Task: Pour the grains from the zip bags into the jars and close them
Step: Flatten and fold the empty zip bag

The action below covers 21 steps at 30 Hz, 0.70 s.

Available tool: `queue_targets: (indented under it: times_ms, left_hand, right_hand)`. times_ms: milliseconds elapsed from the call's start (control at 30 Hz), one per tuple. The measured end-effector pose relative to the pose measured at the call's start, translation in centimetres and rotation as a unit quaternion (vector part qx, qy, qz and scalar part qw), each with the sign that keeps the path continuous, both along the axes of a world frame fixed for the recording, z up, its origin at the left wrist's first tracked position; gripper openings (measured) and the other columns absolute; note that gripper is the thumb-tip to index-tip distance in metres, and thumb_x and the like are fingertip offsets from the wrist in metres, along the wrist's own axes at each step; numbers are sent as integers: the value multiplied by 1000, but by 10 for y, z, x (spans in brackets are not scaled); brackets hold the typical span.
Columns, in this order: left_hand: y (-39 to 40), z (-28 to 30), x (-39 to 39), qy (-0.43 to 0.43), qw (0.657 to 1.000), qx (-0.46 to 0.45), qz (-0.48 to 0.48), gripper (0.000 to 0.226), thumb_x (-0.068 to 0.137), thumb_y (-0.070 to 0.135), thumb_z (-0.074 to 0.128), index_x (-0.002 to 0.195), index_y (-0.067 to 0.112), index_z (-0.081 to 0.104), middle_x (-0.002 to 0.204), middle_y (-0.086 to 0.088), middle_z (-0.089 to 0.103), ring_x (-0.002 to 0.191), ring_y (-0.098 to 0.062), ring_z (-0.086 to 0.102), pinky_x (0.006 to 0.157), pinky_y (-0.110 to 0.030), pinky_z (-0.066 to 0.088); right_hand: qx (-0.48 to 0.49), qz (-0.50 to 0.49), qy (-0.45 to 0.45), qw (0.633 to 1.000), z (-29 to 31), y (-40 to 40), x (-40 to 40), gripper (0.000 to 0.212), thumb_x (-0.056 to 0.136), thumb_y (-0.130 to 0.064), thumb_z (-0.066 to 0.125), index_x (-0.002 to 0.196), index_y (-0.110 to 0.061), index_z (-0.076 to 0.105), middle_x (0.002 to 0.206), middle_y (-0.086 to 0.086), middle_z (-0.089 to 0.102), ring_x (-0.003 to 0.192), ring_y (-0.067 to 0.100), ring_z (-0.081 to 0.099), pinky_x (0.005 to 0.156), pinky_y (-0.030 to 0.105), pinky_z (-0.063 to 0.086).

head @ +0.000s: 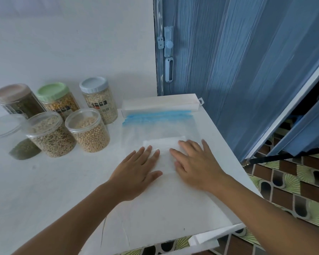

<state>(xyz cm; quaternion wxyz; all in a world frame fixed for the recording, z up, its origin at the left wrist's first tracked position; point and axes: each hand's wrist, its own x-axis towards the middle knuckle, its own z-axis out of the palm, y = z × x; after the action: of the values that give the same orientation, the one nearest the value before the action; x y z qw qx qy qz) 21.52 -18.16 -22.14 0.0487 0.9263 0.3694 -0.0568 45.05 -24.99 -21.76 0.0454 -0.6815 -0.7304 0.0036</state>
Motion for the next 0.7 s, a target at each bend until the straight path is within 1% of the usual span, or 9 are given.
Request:
queue_targets:
  times_ms: [67, 100, 200, 267, 367, 500, 600, 667, 700]
  left_hand:
    - [1, -2, 0, 0, 1000, 4, 1, 73, 102, 71, 2, 163, 36, -15, 173, 5, -14, 160, -14, -13, 128, -31, -9]
    - [0, -3, -1, 1, 1000, 2, 1, 73, 101, 71, 1, 163, 36, -16, 173, 5, -15, 160, -13, -14, 128, -32, -9]
    - [-1, -3, -2, -12, 1000, -7, 5, 75, 98, 73, 0, 162, 37, -17, 172, 7, -19, 158, -11, -18, 128, -30, -10]
    - [0, -4, -2, -28, 999, -19, 12, 75, 97, 74, 1, 161, 39, -17, 171, 9, -19, 157, -8, -20, 127, -28, -12]
    - [3, -8, -4, -40, 998, -34, 19, 75, 97, 75, 3, 161, 42, -16, 172, 10, -19, 157, -6, -21, 126, -27, -13]
    - [4, -9, -4, -35, 998, -39, 19, 75, 97, 75, 3, 160, 41, -17, 171, 9, -21, 156, -7, -23, 127, -29, -13]
    - [-2, -7, -7, -37, 998, -48, 21, 78, 97, 78, 5, 162, 39, -17, 170, 6, -28, 155, -14, -29, 129, -37, -10]
    - [-7, -4, -12, -63, 998, 8, 10, 80, 100, 78, 7, 166, 35, -8, 171, -4, -26, 157, -25, -27, 129, -44, -8]
    - [-9, -1, -14, -81, 995, 56, -9, 79, 102, 75, 12, 167, 31, 3, 174, -9, -15, 160, -31, -16, 129, -47, -2]
  right_hand:
    - [-12, 11, -9, 1000, 4, 2, -8, 63, 98, -42, 20, 145, -20, 55, 159, 9, 45, 149, 34, 38, 120, 64, 23]
    - [-24, 24, -3, 999, 3, 3, -11, 66, 100, -45, 17, 153, -20, 47, 164, 7, 37, 154, 33, 30, 123, 62, 19]
    - [-54, 39, 28, 997, -13, 3, -7, 73, 100, -63, 4, 167, -33, 11, 175, -3, 11, 161, 23, 6, 129, 52, 6]
    - [-68, 34, 42, 996, -18, 4, -2, 74, 99, -71, -3, 166, -39, -2, 175, -8, -1, 161, 18, -4, 129, 48, 1]
    - [-78, 39, 49, 995, -15, 7, -3, 76, 94, -71, -6, 164, -41, -7, 174, -10, -7, 160, 14, -10, 130, 46, -2]
    - [-86, 36, 32, 995, -18, 8, -2, 74, 97, -73, -5, 164, -41, -9, 174, -11, -10, 160, 14, -12, 129, 45, -3]
    - [-99, 38, 30, 994, -19, 7, -3, 69, 102, -69, 6, 164, -42, -10, 173, -11, -13, 159, 13, -15, 129, 46, -6]
    - [-112, 39, 37, 992, -17, 8, -4, 67, 104, -68, 10, 163, -43, -11, 172, -12, -16, 158, 12, -19, 129, 46, -9]
    - [-120, 38, 39, 991, -16, 9, -3, 67, 105, -67, 10, 163, -43, -12, 172, -13, -18, 158, 11, -22, 128, 46, -10]
